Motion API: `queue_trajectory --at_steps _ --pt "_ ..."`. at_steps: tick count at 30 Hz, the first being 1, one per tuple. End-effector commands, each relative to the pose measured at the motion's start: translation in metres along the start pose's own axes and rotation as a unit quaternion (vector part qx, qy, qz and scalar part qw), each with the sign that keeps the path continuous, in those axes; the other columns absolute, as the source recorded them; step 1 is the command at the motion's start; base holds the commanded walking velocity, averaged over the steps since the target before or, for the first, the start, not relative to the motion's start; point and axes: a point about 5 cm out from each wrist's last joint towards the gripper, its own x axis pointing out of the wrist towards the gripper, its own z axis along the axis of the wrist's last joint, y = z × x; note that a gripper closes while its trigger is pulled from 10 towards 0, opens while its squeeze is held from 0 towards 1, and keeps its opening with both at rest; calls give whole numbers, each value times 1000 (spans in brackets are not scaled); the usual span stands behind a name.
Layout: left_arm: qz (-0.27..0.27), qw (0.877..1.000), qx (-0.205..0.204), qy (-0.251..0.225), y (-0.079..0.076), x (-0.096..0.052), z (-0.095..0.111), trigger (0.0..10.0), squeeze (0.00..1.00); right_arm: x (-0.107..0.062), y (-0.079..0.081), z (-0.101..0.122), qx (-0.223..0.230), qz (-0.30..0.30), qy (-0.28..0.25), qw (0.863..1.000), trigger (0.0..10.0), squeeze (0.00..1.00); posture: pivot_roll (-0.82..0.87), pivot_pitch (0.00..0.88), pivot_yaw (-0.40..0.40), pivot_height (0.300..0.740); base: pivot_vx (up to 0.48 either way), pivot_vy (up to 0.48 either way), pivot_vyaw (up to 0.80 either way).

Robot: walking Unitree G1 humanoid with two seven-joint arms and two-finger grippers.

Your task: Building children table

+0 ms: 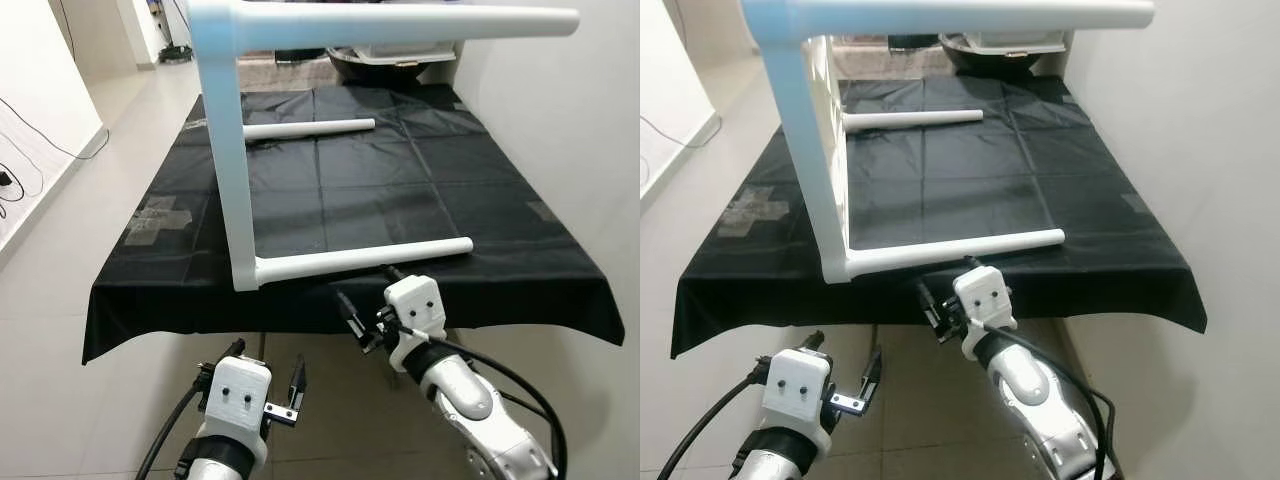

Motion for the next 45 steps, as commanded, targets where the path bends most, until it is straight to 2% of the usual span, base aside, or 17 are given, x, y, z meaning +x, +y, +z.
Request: queue_trajectory --at_steps 1,3,15,23,27,34,40,45 --pt "15 1000 -18 8 3 1 -6 10000 0 -2 -3 -8 -1 -5 9 1000 10000 0 113 29 -14 740 319 -356 0" --pt "31 999 -43 10 8 3 -9 10000 0 0 -7 -15 4 -10 20 1000 10000 0 111 28 -15 740 426 -126 0" --pt "58 996 -70 2 15 4 -10 10000 0 2 -7 -20 3 -5 21 1000 10000 0 106 38 -24 740 380 0 0" --pt "63 996 -63 -3 15 5 -9 10000 0 6 -4 -15 -6 1 6 1000 10000 0 109 39 -27 740 0 0 0" --pt "61 997 -52 -11 17 8 -6 10000 0 11 -6 -15 4 -11 6 1000 10000 0 114 38 -27 740 0 0 0" --pt "65 997 -31 -35 26 16 4 10000 0 24 -21 -9 14 -53 -3 999 10000 0 113 41 -24 740 0 0 0" --pt "61 996 -14 -56 31 26 13 10000 0 38 -32 2 -5 -70 -24 997 10000 0 109 46 -20 740 0 0 267" --pt "58 996 -15 -71 34 33 22 10000 0 51 -43 13 -20 -116 -31 993 10000 0 111 53 -23 740 0 0 462"
